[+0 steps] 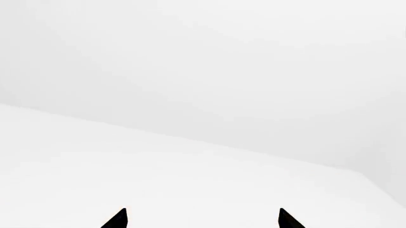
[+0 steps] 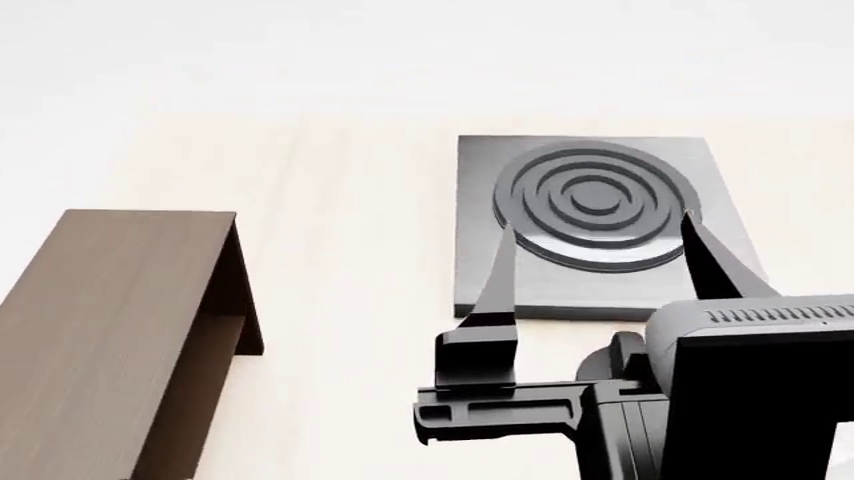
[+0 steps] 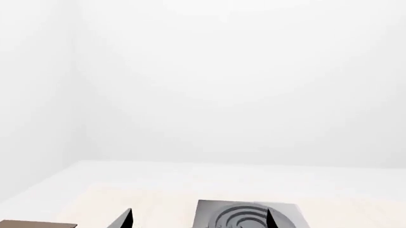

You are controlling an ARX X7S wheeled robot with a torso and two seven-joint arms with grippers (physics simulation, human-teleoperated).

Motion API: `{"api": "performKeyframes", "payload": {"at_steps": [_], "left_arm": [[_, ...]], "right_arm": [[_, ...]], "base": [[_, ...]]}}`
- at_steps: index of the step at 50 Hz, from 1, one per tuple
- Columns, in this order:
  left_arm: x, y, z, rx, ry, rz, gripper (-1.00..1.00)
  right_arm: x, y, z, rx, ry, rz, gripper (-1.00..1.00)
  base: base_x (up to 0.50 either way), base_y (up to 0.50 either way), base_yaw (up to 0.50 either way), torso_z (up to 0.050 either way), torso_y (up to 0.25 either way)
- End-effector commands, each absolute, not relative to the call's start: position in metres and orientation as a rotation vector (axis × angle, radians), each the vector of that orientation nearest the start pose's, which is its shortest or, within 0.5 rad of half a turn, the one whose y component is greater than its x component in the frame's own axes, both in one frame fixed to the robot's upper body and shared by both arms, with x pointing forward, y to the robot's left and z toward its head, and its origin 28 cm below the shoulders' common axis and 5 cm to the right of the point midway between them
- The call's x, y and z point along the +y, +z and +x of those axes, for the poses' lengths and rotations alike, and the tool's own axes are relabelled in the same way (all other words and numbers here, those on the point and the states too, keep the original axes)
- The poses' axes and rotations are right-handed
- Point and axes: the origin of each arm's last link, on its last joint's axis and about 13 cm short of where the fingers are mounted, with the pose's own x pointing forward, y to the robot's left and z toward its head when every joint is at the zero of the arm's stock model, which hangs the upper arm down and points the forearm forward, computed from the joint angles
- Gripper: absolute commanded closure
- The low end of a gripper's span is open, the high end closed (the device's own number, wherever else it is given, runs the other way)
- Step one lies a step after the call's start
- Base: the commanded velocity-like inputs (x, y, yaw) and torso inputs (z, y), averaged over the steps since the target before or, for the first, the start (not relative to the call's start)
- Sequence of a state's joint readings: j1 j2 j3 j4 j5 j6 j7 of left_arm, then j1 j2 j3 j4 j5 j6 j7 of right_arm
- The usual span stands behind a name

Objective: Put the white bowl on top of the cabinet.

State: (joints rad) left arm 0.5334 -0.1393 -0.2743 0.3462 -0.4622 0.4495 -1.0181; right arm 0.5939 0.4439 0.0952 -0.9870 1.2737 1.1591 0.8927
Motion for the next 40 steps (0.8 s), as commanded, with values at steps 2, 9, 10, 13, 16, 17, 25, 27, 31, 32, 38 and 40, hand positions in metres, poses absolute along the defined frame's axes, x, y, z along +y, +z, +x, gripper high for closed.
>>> {"api": "performKeyframes", "payload": {"at_steps": [2,9,10,13,16,17,25,27,31,32,38,40], "left_arm": [[0.2868,0.0477,0.0893,-0.219,1.271,-0.323,-1.0],[0.2867,0.0473,0.0895,-0.217,1.271,-0.323,-1.0],[0.2868,0.0473,0.0895,-0.218,1.27,-0.324,-1.0],[0.2868,0.0471,0.0898,-0.217,1.27,-0.324,-1.0],[0.2869,0.047,0.0898,-0.217,1.27,-0.325,-1.0],[0.287,0.0471,0.0898,-0.217,1.27,-0.325,-1.0],[0.2868,0.0475,0.0894,-0.218,1.27,-0.328,-1.0],[0.2868,0.0476,0.0894,-0.218,1.27,-0.329,-1.0],[0.2867,0.0474,0.0896,-0.217,1.269,-0.33,-1.0],[0.2867,0.0475,0.0897,-0.218,1.269,-0.329,-1.0],[0.2867,0.0469,0.0903,-0.215,1.267,-0.327,-1.0],[0.2867,0.0469,0.0902,-0.215,1.268,-0.328,-1.0]], "right_arm": [[-0.0991,0.2336,0.1725,-0.218,0.101,0.019,-1.0],[-0.1003,0.2336,0.1729,-0.243,0.081,0.02,-1.0],[-0.1006,0.2341,0.1729,-0.241,0.079,0.025,-1.0],[-0.1002,0.2344,0.173,-0.24,0.078,0.022,-1.0],[-0.0995,0.2344,0.1732,-0.238,0.082,0.02,-1.0],[-0.0994,0.2344,0.1733,-0.236,0.082,0.02,-1.0],[-0.0979,0.2356,0.1731,-0.224,0.102,0.036,-1.0],[-0.0977,0.2354,0.1726,-0.225,0.103,0.034,-1.0],[-0.0986,0.2344,0.1721,-0.226,0.1,0.035,-1.0],[-0.0988,0.2344,0.172,-0.227,0.101,0.036,-1.0],[-0.1006,0.2334,0.1722,-0.223,0.098,0.064,-1.0],[-0.1013,0.2332,0.1726,-0.223,0.092,0.064,-1.0]], "base": [[0.0,0.0,0.0,0.0,0.0],[0.0,0.0,0.0,0.0,0.0],[0.0,0.34,0.0,0.0,0.0],[0.03,0.48,0.0,0.0,0.0],[0.05,0.5,0.0,0.0,0.0],[0.05,0.5,0.0,0.0,0.0],[0.02,0.19,0.0,0.0,0.002],[0.0,0.0,0.0,0.0,0.0],[0.0,0.0,0.0,0.0,0.0],[0.0,0.0,0.0,0.0,0.0],[0.02,0.0,0.0,0.0,0.0],[0.35,0.0,0.0,0.0,0.0]]}}
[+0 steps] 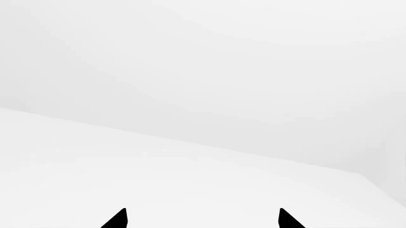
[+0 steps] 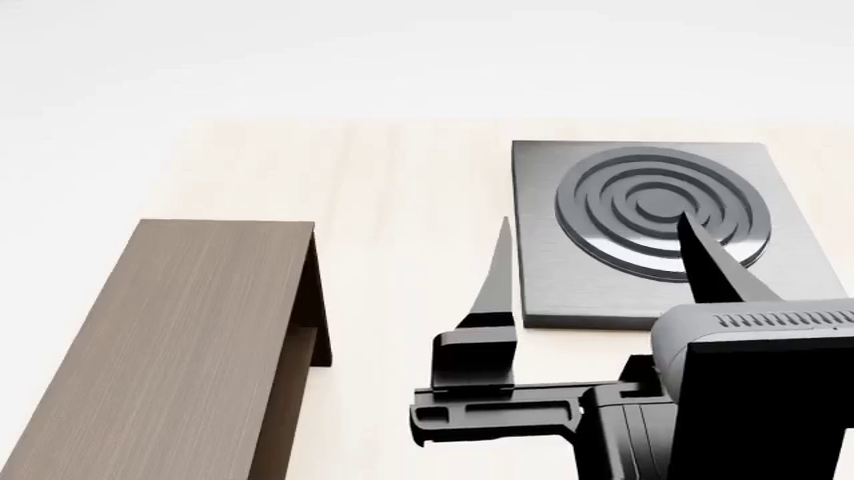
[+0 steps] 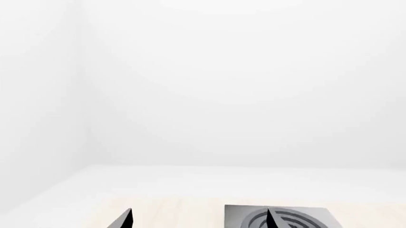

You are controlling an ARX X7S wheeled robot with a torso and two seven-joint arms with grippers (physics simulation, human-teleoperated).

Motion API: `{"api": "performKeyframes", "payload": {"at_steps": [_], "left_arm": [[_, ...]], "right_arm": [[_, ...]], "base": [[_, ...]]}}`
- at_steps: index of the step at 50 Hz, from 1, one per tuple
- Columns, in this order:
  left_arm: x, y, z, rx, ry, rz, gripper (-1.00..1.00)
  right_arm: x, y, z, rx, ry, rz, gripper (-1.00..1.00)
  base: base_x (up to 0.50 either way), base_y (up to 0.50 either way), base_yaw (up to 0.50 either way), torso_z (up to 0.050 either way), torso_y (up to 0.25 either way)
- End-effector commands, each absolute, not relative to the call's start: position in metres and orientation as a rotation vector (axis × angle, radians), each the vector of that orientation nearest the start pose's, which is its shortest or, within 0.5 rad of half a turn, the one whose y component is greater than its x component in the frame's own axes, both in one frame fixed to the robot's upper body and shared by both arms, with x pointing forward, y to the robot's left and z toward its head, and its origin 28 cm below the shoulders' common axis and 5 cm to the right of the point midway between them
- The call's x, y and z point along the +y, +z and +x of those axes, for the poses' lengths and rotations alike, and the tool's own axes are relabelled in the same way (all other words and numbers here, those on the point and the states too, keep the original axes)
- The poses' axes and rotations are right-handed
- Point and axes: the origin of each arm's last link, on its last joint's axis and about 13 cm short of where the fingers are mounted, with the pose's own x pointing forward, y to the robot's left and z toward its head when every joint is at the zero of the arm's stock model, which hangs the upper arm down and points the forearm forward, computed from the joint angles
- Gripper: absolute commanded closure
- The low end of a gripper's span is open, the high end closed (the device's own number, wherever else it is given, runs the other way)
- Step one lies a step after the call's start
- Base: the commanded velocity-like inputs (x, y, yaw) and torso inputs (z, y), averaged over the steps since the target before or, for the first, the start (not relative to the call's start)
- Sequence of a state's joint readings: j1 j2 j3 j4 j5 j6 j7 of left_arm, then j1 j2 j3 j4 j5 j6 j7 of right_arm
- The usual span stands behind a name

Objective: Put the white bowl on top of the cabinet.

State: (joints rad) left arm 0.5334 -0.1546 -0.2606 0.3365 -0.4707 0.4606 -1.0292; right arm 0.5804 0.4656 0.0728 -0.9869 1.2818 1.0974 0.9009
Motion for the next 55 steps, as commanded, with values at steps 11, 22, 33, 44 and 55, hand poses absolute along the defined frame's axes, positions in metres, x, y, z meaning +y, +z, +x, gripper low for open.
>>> {"api": "performKeyframes", "payload": {"at_steps": [11,22,33,44,55], "left_arm": [[0.286,0.046,0.091,-0.212,1.266,-0.328,-1.0],[0.287,0.044,0.092,-0.208,1.258,-0.35,-1.0],[0.289,0.042,0.09,-0.207,1.266,-0.37,-1.0],[0.289,0.039,0.092,-0.198,1.255,-0.395,-1.0],[0.289,0.039,0.091,-0.201,1.251,-0.405,-1.0]], "right_arm": [[-0.101,0.237,0.174,-0.226,0.06,0.053,-1.0],[-0.129,0.282,0.194,-0.19,-0.142,0.146,-1.0],[-0.162,0.31,0.205,-0.163,-0.344,0.159,-1.0],[-0.197,0.322,0.211,-0.092,-0.576,0.166,-1.0],[-0.227,0.323,0.205,-0.027,-0.737,0.152,-1.0]], "base": [[0.07,0.0,0.0,0.0,0.0],[0.0,0.0,0.0,0.0,0.0],[0.0,0.0,0.0,0.0,0.0],[0.0,0.0,0.0,0.0,0.0],[0.0,0.0,0.0,0.0,0.0]]}}
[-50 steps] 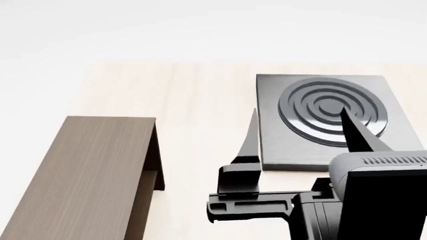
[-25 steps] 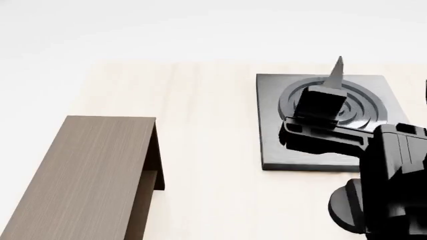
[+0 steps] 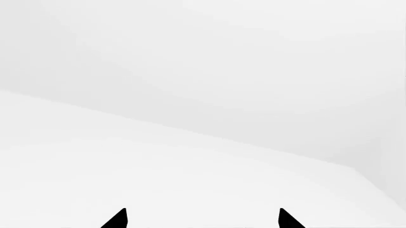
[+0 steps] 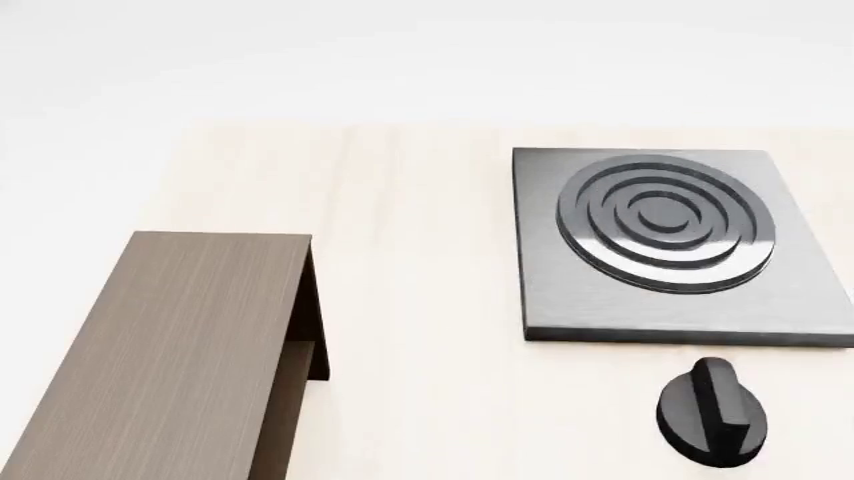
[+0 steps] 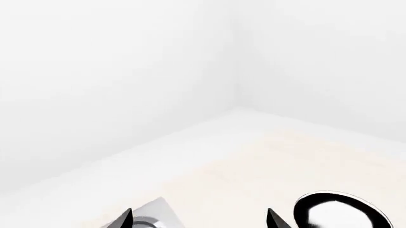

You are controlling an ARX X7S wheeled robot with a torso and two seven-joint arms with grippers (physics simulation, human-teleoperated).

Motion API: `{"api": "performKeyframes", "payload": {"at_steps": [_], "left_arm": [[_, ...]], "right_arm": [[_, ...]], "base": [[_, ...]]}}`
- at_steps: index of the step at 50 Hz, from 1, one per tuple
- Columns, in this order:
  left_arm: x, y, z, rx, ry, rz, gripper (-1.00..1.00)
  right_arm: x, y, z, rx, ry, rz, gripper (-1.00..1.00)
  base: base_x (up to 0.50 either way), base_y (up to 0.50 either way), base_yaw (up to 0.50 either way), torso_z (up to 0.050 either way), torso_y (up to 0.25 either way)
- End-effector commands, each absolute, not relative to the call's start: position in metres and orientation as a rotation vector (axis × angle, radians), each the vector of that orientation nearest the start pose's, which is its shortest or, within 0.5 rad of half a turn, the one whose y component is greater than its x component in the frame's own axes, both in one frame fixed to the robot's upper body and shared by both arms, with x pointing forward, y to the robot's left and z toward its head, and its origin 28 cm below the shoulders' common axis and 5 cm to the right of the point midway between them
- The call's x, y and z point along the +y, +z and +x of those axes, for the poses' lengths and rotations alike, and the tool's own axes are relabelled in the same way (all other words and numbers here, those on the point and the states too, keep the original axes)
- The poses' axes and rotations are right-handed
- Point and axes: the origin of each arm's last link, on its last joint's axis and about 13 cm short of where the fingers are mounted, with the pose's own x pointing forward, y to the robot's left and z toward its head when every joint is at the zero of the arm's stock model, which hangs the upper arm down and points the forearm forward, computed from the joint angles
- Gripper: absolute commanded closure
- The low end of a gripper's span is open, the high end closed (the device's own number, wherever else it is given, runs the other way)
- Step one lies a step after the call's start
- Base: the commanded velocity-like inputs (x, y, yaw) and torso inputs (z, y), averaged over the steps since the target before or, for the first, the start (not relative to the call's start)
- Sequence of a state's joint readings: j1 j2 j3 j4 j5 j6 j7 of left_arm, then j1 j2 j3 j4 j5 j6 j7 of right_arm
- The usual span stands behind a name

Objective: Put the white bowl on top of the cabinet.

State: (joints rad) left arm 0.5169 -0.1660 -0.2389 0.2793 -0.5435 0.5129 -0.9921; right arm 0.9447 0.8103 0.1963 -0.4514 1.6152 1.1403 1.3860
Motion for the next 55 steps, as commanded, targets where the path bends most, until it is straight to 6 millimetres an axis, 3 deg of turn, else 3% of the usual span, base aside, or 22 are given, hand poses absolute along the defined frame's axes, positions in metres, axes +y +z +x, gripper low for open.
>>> {"api": "performKeyframes", "payload": {"at_steps": [1,16,21,35,46,55], "left_arm": [[0.289,0.039,0.092,-0.201,1.25,-0.404,-1.0],[0.289,0.039,0.092,-0.198,1.246,-0.409,-1.0],[0.288,0.038,0.093,-0.192,1.242,-0.407,-1.0],[0.289,0.037,0.093,-0.191,1.246,-0.41,-1.0],[0.289,0.037,0.091,-0.192,1.249,-0.416,-1.0],[0.289,0.037,0.091,-0.192,1.251,-0.417,-1.0]], "right_arm": [[-0.23,0.322,0.204,-0.022,-0.75,0.158,-1.0],[-0.246,0.327,0.183,0.062,-0.896,0.163,-1.0],[-0.252,0.319,0.176,0.157,-0.964,0.195,-1.0],[-0.26,0.324,0.16,0.321,-0.923,0.354,-1.0],[-0.258,0.32,0.159,0.391,-0.939,0.329,-1.0],[-0.245,0.325,0.156,0.413,-0.845,0.338,-1.0]], "base": [[0.0,0.0,0.0,0.0,0.0],[0.0,0.0,0.0,0.0,0.0],[0.0,0.0,0.0,0.0,0.0],[0.0,0.0,0.0,0.0,0.0],[0.0,0.0,0.0,0.0,0.0],[0.0,0.0,0.0,0.0,0.0]]}}
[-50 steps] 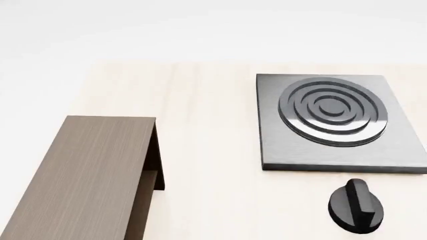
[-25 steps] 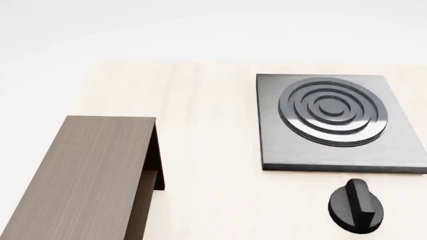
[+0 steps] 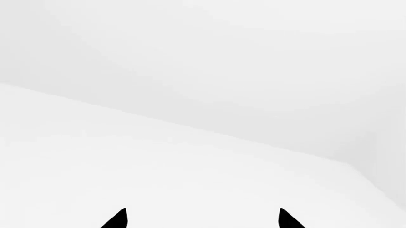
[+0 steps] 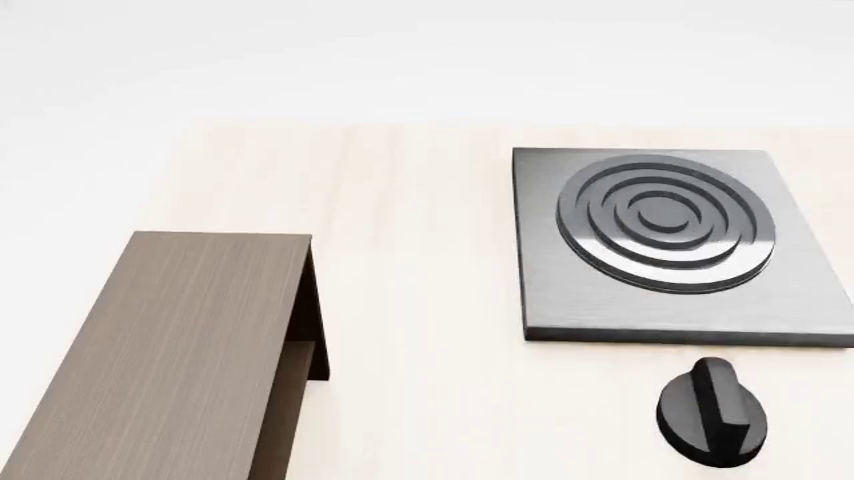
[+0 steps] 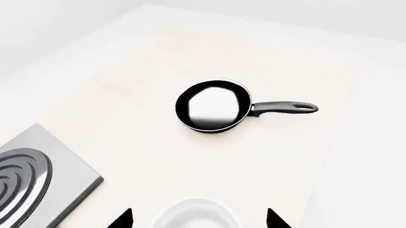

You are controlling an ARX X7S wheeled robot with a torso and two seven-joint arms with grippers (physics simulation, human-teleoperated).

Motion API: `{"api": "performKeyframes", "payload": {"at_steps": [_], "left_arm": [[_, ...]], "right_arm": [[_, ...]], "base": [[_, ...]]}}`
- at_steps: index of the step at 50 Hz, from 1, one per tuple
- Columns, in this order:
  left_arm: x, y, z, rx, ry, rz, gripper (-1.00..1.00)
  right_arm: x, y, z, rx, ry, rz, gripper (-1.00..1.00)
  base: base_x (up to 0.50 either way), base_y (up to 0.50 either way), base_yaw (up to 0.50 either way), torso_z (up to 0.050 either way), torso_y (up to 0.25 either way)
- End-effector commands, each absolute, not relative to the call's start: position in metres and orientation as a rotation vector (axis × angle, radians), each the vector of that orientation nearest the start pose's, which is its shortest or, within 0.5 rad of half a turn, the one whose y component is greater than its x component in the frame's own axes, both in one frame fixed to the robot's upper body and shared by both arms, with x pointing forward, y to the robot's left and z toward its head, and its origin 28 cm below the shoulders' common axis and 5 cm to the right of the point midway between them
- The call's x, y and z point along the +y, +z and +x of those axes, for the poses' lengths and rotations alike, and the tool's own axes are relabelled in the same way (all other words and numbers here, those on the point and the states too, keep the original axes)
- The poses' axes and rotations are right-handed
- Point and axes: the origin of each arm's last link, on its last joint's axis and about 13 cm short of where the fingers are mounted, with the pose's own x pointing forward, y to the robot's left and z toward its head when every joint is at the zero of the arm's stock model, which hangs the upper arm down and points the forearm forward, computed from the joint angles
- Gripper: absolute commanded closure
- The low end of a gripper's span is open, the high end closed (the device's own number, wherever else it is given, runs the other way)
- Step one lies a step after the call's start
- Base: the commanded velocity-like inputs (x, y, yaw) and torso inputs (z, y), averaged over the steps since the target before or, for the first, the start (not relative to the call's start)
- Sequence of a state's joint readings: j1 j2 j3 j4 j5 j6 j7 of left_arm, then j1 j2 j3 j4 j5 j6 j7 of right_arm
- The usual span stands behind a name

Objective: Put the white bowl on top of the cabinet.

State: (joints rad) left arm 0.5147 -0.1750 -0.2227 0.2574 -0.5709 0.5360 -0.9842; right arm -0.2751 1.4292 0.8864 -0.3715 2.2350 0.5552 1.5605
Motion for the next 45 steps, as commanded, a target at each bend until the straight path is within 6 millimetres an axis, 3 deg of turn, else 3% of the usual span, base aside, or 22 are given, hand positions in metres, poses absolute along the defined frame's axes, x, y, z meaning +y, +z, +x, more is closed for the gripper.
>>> {"api": "performKeyframes", "payload": {"at_steps": [1,10,22,45], "left_arm": [[0.289,0.037,0.091,-0.191,1.251,-0.416,-1.0],[0.289,0.037,0.091,-0.191,1.251,-0.415,-1.0],[0.289,0.037,0.09,-0.191,1.252,-0.414,-1.0],[0.289,0.037,0.091,-0.19,1.255,-0.408,-1.0]], "right_arm": [[-0.244,0.325,0.156,0.419,-0.835,0.331,-1.0],[-0.235,0.326,0.157,0.434,-0.787,0.287,-1.0],[-0.244,0.325,0.152,0.415,-0.839,0.301,-1.0],[-0.254,0.304,0.165,0.506,-0.922,0.212,-1.0]], "base": [[0.0,0.0,0.0,0.0,0.0],[0.0,0.0,0.0,0.0,0.0],[0.0,0.0,0.0,0.0,0.0],[0.0,0.0,0.0,0.0,0.0]]}}
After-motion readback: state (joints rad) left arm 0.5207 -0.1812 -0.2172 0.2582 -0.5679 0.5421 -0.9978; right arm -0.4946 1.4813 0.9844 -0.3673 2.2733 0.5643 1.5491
